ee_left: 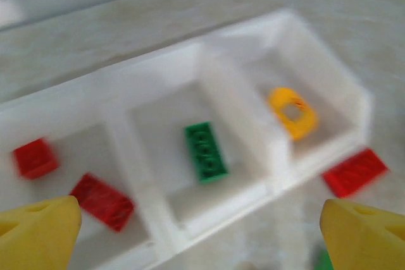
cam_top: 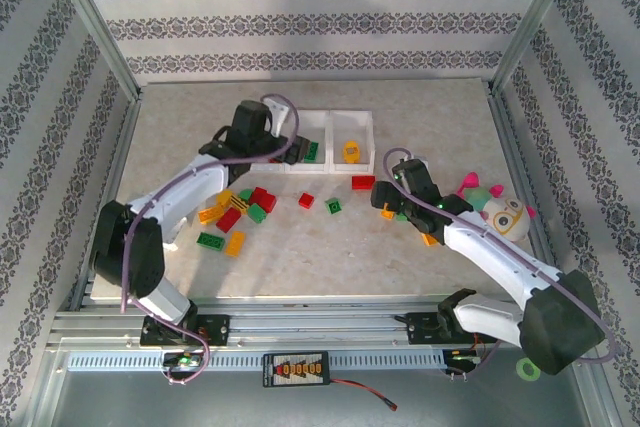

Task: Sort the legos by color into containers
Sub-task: Pick up the lego from the bottom-right of the table.

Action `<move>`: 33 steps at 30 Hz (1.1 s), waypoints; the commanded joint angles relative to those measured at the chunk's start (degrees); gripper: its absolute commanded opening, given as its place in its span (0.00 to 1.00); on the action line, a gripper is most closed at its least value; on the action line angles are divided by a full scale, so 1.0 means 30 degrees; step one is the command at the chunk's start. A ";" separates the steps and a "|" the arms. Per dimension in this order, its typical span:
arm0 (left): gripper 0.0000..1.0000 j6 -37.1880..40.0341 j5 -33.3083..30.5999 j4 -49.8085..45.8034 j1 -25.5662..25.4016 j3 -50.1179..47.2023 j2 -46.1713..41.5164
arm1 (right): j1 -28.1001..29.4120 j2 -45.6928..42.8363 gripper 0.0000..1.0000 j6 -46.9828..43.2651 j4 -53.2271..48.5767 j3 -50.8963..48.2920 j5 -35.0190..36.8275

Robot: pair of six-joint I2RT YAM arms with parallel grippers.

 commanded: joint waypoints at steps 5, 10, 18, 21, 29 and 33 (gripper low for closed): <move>0.98 0.5154 0.4525 0.3563 -0.2688 -0.3162 -0.2159 | -0.1209 0.2399 0.92 0.0088 -0.3108 0.1357 -0.1130; 0.98 0.5819 0.6665 0.4138 -0.3967 -0.4194 -0.2812 | -0.2461 0.3209 0.93 -0.0100 -0.3778 0.1295 -0.1826; 0.99 0.4858 0.7807 0.6266 -0.4714 -0.5358 -0.2826 | -0.4337 0.3249 0.98 -0.0238 -0.3712 -0.0121 -0.3315; 0.99 0.4916 0.7842 0.6667 -0.4718 -0.5473 -0.2919 | -0.4425 0.3340 0.98 -0.0232 -0.3442 -0.0634 -0.4122; 0.99 0.5063 0.8208 0.7429 -0.4714 -0.6037 -0.3078 | -0.4004 0.3161 0.85 0.0208 -0.3222 -0.1391 -0.5365; 0.99 0.5091 0.8204 0.7682 -0.4714 -0.6210 -0.3081 | -0.3768 0.3171 0.77 0.0348 -0.3518 -0.1472 -0.5263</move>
